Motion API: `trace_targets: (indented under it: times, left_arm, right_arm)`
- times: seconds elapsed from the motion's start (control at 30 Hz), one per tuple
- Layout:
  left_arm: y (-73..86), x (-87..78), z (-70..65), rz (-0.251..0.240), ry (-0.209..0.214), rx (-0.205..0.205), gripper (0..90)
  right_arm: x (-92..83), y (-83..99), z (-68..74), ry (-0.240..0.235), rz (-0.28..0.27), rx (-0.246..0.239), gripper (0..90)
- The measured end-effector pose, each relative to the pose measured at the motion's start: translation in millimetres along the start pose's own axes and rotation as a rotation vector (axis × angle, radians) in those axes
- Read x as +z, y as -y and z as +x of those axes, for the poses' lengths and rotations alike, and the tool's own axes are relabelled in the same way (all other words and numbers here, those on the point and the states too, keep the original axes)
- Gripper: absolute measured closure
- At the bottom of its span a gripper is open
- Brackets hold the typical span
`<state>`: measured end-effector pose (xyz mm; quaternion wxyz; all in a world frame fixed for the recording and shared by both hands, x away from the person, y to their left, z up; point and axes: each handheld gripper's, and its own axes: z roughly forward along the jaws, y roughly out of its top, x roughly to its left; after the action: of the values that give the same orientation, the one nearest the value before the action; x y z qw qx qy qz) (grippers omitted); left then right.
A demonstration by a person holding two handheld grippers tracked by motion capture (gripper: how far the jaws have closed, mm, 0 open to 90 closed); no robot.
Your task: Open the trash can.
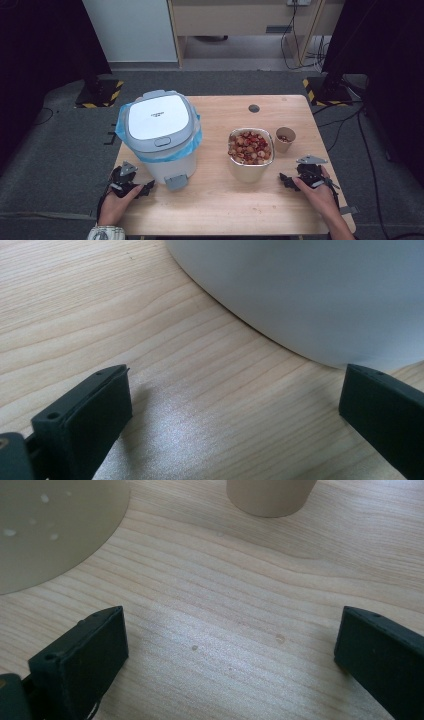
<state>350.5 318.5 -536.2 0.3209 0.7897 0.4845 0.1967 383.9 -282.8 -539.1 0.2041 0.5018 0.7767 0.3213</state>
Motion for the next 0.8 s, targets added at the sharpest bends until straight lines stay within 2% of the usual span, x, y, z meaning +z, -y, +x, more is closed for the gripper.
trace_targets:
  times: [0.1,0.33,0.4,0.53,0.57,0.6,0.67,0.8]
  left_arm:
    - [1.0,-1.6,0.2,-0.01,-0.007,-0.007,2.3]
    - [2.8,-9.3,-1.7,-0.02,-0.008,-0.013,17.2]
    - [3.2,-12.5,-2.8,-0.021,-0.013,-0.012,18.5]
    - [3.5,-24.0,-7.7,-0.051,0.0,-0.017,30.3]
    - [3.5,-27.1,-9.7,-0.059,0.005,-0.014,30.3]
    - [3.5,-32.4,-13.9,-0.071,0.009,-0.018,34.6]
    - [3.6,-35.3,-15.8,-0.071,0.014,-0.013,37.2]
    - [5.1,-48.0,-24.3,-0.091,0.032,-0.009,51.3]
  right_arm:
    - [-0.1,0.1,0.0,0.0,0.0,0.0,1.1]
    - [-0.5,0.7,0.5,0.002,-0.001,0.0,1.1]
    - [-0.6,0.8,0.4,0.002,0.0,0.0,1.1]
    - [-0.6,0.8,0.4,0.002,0.0,-0.001,1.1]
    - [-0.6,0.8,0.4,0.002,0.0,-0.001,1.1]
    - [-0.6,0.8,0.4,0.001,0.0,-0.001,1.1]
    - [-0.6,0.8,0.4,0.001,0.0,-0.001,1.1]
    - [-0.8,1.0,0.0,-0.002,-0.001,-0.008,1.1]
